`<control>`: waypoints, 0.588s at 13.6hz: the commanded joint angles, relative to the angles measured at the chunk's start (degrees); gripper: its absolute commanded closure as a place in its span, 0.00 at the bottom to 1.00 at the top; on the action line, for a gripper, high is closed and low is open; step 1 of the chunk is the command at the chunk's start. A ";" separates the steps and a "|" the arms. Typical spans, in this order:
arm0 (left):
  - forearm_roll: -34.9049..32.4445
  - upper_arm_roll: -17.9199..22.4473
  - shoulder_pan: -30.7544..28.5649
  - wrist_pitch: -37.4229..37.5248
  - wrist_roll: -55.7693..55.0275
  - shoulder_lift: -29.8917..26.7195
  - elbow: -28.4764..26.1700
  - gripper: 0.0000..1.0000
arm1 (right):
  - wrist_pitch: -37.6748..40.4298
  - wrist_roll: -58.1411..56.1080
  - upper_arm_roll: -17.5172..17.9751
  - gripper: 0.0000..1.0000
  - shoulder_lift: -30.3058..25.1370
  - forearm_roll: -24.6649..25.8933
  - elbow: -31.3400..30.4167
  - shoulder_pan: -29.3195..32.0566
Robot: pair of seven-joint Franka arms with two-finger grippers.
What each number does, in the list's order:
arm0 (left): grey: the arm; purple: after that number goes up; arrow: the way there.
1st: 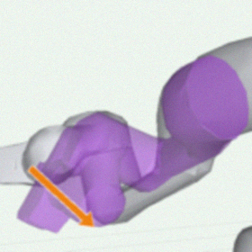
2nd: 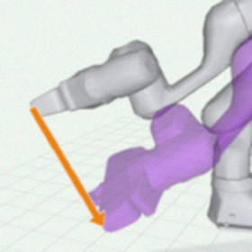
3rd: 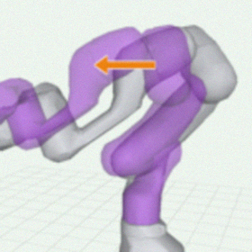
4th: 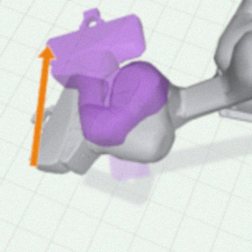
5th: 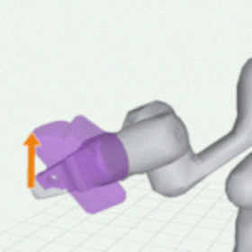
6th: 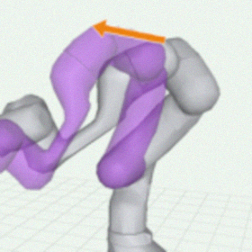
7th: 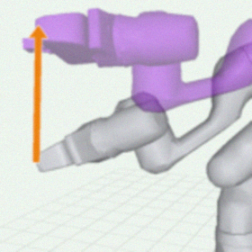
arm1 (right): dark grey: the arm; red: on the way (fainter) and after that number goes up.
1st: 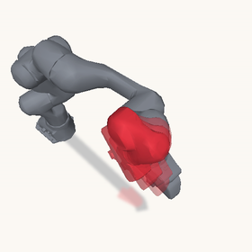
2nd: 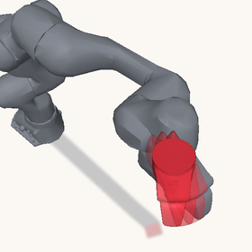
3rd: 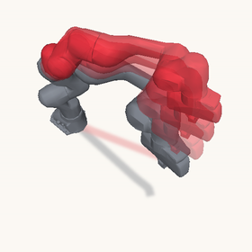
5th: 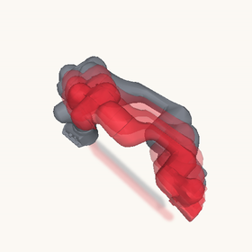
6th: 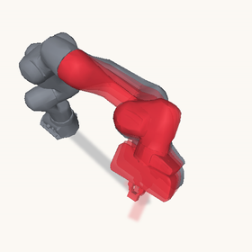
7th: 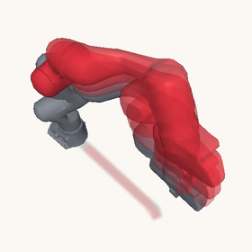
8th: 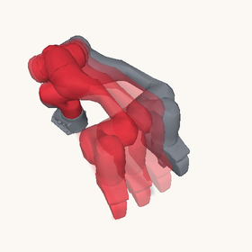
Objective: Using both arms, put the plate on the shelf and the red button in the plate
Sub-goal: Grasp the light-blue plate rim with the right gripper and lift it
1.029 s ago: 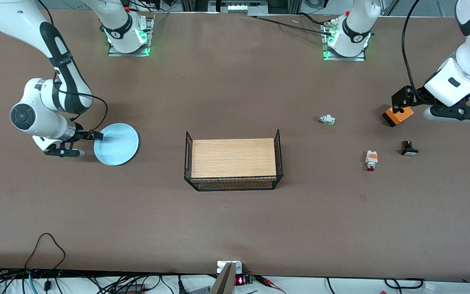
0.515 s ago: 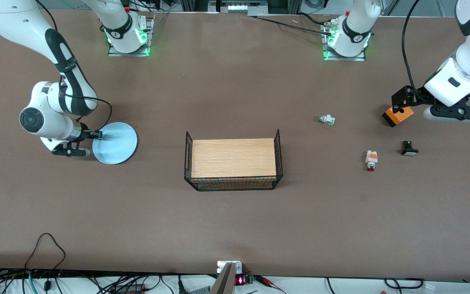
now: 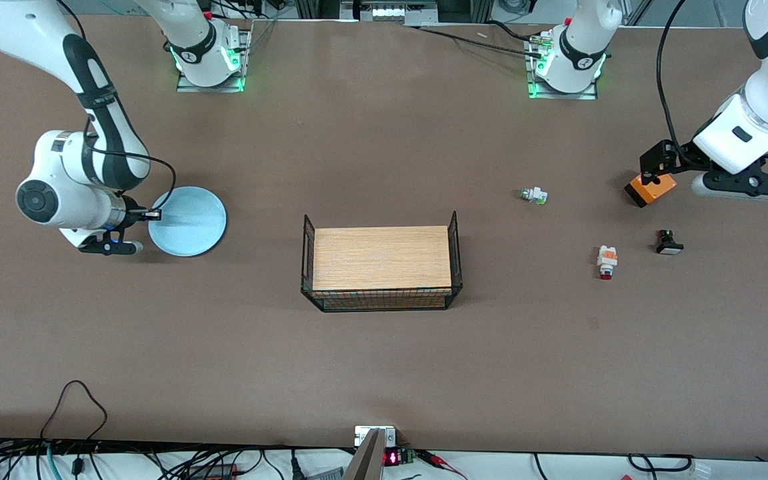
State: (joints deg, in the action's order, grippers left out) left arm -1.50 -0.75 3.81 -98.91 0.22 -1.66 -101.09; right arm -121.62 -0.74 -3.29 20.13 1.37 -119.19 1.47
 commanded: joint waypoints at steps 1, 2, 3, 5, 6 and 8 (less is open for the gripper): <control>-1.14 0.40 0.67 0.74 -0.40 -0.01 0.54 0.00 | 11.62 -0.31 0.74 1.00 -3.77 -3.12 6.05 0.11; -1.14 0.40 0.67 0.82 -0.40 -0.01 0.54 0.00 | 15.50 0.03 0.74 1.00 -4.48 -3.21 8.60 -0.41; -1.14 0.40 0.67 0.74 -0.40 -0.01 0.54 0.00 | 18.93 0.65 0.74 1.00 -5.00 -3.30 11.32 -1.20; -1.14 0.40 0.67 0.74 -0.40 -0.01 0.54 0.00 | 24.47 4.50 0.74 1.00 -5.89 -6.19 16.51 -2.35; -1.14 0.40 0.67 0.82 -0.40 -0.01 0.54 0.00 | 27.72 7.04 0.74 1.00 -5.98 -7.25 19.06 -3.05; -1.14 0.40 0.67 0.74 -0.40 -0.01 0.54 0.00 | 32.12 13.97 0.74 1.00 -6.06 -9.35 23.19 -4.98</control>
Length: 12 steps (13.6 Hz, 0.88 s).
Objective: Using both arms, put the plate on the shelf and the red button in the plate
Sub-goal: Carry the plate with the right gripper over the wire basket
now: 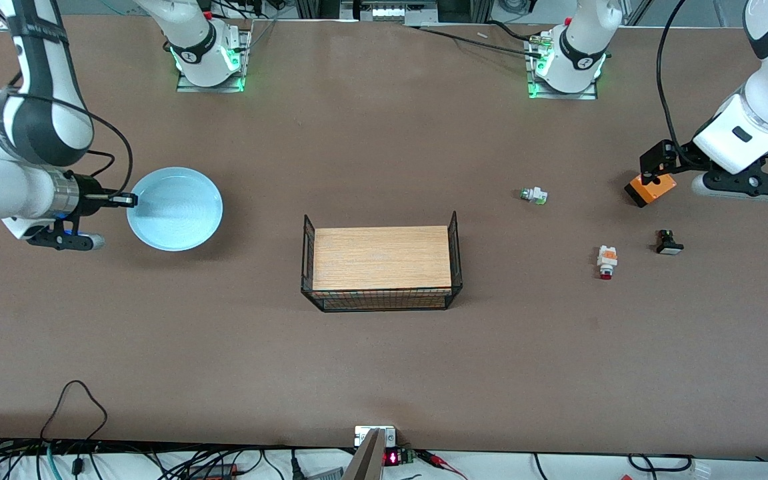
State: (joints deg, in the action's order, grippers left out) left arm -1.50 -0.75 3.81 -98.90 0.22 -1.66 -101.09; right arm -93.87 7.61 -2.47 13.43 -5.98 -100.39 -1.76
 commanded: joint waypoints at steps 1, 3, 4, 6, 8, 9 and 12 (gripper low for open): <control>-1.14 0.40 0.67 0.81 -0.39 -0.01 0.54 0.00 | 6.83 10.19 -0.08 1.00 0.63 -4.02 6.85 -2.88; -1.14 0.40 0.67 0.81 -0.39 -0.01 0.54 0.00 | 9.40 22.30 -0.08 1.00 0.63 -9.28 10.63 -5.08; -1.14 0.40 0.67 0.81 -0.39 -0.01 0.54 0.00 | 9.67 27.15 -0.08 1.00 0.63 -10.88 12.13 -6.57; -1.14 0.40 0.67 0.81 -0.39 -0.01 0.54 0.00 | 10.28 35.68 -0.17 1.00 0.63 -12.99 15.03 -10.96; -1.14 0.40 0.67 0.81 -0.39 -0.01 0.54 0.00 | 9.94 42.72 -0.08 1.00 0.63 -16.06 15.39 -14.04; -1.14 0.40 0.67 0.73 -0.39 -0.01 0.54 0.00 | 9.59 45.54 -0.08 1.00 0.63 -17.21 15.57 -15.71; -1.14 0.40 0.67 0.81 -0.39 -0.01 0.54 0.00 | 5.91 50.12 -0.08 1.00 1.07 -18.19 17.06 -21.33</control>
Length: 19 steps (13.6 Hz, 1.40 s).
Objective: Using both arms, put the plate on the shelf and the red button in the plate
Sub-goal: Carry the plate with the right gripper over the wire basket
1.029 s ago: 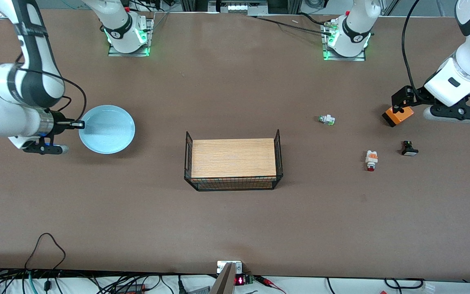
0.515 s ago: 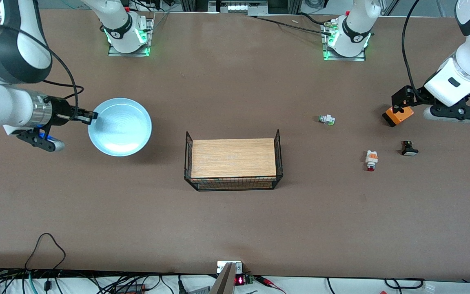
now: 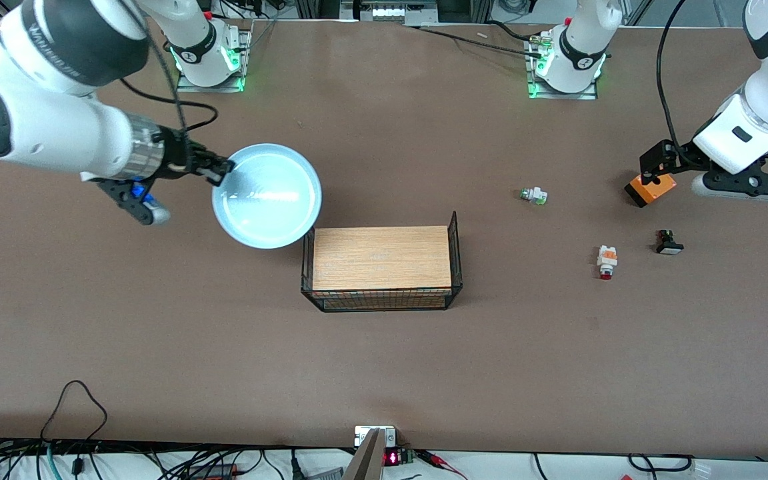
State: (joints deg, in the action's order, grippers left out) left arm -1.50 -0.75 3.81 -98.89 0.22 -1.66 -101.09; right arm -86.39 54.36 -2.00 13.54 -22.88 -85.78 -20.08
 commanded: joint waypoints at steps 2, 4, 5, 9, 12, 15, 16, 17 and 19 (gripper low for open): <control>-1.14 0.40 0.67 0.72 -0.40 -0.01 0.54 0.00 | -6.31 6.53 -0.55 1.00 1.75 -2.51 2.38 -6.79; -1.14 0.40 0.67 0.72 -0.40 -0.01 0.54 0.00 | -10.10 9.61 -0.64 1.00 3.59 -2.79 2.46 -8.65; -1.14 0.40 0.67 0.81 -0.40 -0.01 0.54 0.00 | -11.94 9.71 -0.64 1.00 4.29 -2.79 2.46 -8.92; -1.14 0.40 0.67 0.81 -0.40 -0.01 0.54 0.00 | -14.24 10.06 -0.55 1.00 6.67 -2.87 2.38 -9.80; -1.14 0.40 0.67 0.81 -0.40 -0.01 0.54 0.00 | -16.35 10.24 -0.64 1.00 8.60 -2.79 2.38 -11.73; -1.14 0.49 0.67 0.81 -0.40 -0.01 0.54 0.00 | -18.46 10.15 -0.64 1.00 9.57 -2.96 2.38 -11.82; -1.14 0.49 0.67 0.81 -0.40 -0.01 0.54 0.00 | -19.33 10.15 -0.64 1.00 10.10 -2.96 2.38 -11.91; -1.14 0.49 0.67 0.81 -0.40 -0.01 0.54 0.00 | -20.39 10.06 -0.64 1.00 10.71 -2.96 2.20 -12.52; -1.14 0.49 0.67 0.81 -0.40 -0.01 0.54 0.00 | -21.36 10.06 -0.64 1.00 12.12 -2.87 2.20 -13.05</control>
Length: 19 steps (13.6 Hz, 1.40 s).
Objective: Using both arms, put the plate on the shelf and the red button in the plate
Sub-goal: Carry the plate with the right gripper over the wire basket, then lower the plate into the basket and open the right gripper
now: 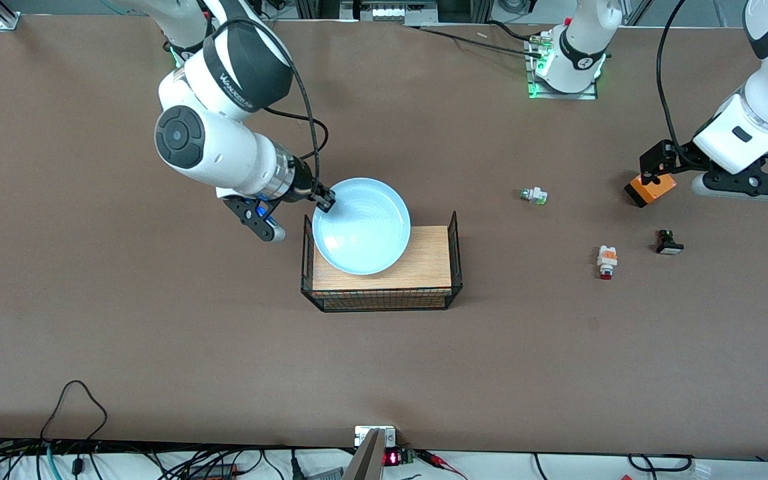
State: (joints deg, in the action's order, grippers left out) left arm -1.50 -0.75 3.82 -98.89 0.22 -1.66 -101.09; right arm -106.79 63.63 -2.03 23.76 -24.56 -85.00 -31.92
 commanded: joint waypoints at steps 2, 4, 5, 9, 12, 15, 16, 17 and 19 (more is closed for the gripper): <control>-1.14 0.40 0.66 0.81 -0.39 -0.01 0.54 0.00 | -2.54 0.18 -0.60 1.00 2.95 -1.20 0.81 -1.74; -1.14 0.40 0.66 0.81 -0.39 -0.01 0.54 0.00 | -4.04 -0.52 -0.69 1.00 2.96 -1.02 -0.86 -1.74; -1.14 0.49 0.66 0.81 -0.39 -0.01 0.54 0.00 | -4.65 -0.87 -0.69 1.00 3.04 -1.02 -1.48 -1.74; -1.14 0.40 0.66 0.81 -0.39 -0.01 0.54 0.00 | -7.02 -0.88 -0.69 1.00 4.71 -0.58 -1.75 -2.18; -1.14 0.49 0.66 0.81 -0.39 -0.01 0.54 0.00 | -8.44 -1.14 -0.78 1.00 5.51 -0.58 -2.19 -2.97; -1.14 0.49 0.66 0.81 -0.39 -0.01 0.54 0.00 | -8.70 -1.41 -0.95 0.01 5.33 -0.41 -2.10 -2.97; -1.14 0.49 0.66 0.81 -0.39 -0.01 0.54 0.00 | -9.14 -1.14 -1.04 0.00 5.24 0.47 -1.75 -3.32; -1.14 0.40 0.66 0.81 -0.39 -0.01 0.54 0.00 | -9.23 -1.92 -1.04 0.00 4.89 0.91 -1.75 -3.59; -1.14 0.49 0.66 0.81 -0.39 -0.01 0.54 0.00 | -9.23 -1.58 -1.13 0.00 4.28 1.18 -0.27 -3.67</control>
State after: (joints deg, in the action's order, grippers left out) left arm -1.50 -0.75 3.82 -98.89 0.22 -1.66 -101.09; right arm -115.85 62.31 -2.29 29.40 -24.21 -86.16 -34.54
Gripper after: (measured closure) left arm 0.000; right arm 0.529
